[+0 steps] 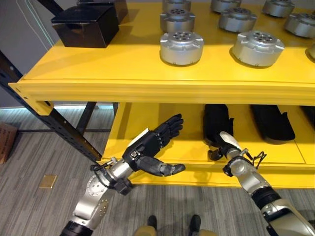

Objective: Move parts from the plastic box to the shelf.

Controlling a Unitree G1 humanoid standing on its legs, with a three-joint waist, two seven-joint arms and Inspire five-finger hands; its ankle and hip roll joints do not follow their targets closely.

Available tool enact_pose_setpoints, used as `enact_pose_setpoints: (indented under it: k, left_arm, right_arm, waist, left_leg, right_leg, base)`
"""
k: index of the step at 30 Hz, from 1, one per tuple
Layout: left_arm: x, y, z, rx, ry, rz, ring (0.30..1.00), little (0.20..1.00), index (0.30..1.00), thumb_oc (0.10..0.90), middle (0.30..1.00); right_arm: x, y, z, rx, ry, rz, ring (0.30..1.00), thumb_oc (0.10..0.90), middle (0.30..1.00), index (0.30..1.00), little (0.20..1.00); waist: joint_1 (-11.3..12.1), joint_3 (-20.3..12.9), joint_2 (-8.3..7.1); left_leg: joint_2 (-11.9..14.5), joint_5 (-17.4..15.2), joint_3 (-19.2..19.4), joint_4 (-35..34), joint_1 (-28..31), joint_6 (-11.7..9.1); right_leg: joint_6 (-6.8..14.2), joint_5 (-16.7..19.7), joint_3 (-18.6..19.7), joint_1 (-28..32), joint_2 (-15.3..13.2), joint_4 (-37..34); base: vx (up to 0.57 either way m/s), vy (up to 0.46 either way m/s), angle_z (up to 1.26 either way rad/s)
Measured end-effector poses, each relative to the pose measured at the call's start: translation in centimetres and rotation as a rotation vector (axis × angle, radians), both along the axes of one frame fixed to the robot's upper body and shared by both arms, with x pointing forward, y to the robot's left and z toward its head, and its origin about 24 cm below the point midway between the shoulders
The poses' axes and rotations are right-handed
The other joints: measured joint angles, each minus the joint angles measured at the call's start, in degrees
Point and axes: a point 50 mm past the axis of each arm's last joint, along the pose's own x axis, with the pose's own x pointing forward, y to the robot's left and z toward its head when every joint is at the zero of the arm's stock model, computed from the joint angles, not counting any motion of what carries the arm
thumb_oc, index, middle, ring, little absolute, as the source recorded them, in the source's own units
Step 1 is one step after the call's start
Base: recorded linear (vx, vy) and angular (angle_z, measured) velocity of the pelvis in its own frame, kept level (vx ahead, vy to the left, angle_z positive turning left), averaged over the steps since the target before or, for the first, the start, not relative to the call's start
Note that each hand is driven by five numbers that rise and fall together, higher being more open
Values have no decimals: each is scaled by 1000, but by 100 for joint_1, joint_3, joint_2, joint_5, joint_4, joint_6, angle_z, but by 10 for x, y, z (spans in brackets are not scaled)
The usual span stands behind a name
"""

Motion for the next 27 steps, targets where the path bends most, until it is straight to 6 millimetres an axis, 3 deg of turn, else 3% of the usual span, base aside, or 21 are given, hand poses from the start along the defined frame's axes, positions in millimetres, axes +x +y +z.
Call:
enact_pose_setpoints:
  k: [11, 16, 20, 27]
  left_arm:
    - [0, 0, 0, 1, 0, 1, 1000, 1000, 1000, 900, 1000]
    - [0, 1, 0, 10, 2, 3, 1000, 1000, 1000, 900, 1000]
    - [0, 1, 0, 7, 4, 3, 1000, 1000, 1000, 900, 1000]
    - [0, 2, 0, 9, 4, 3, 1000, 1000, 1000, 900, 1000]
  right_arm:
    - [2, 14, 5, 28, -26, 38, 1000, 900, 1000, 1000, 1000]
    - [4, 24, 17, -414, -180, 273, 1000, 900, 1000, 1000, 1000]
    - [3, 21, 24, -574, -241, 342, 1000, 900, 1000, 1000, 1000]
    - [1, 23, 22, -629, -247, 388, 1000, 900, 1000, 1000, 1000]
  waist:
    - [5, -1, 2]
    - [52, -22, 39]
    - [140, -28, 50]
    - [174, -28, 52]
  left_leg:
    - [-3, -4, -4, 7, -28, 6]
    - [-12, -5, -12, 38, -69, 6]
    - [-11, -7, -13, 35, -78, 8]
    - [-19, -7, -31, 32, -95, 8]
  right_leg:
    - [-1, 0, 0, -18, -3, 9]
    - [0, 0, -19, -47, -18, 10]
    - [0, -1, -22, -57, -15, 6]
    - [5, -4, -33, -65, -21, 1]
  base:
    - [0, 0, 0]
    - [3, 3, 1]
    - [0, 0, 0]
    - [0, 0, 0]
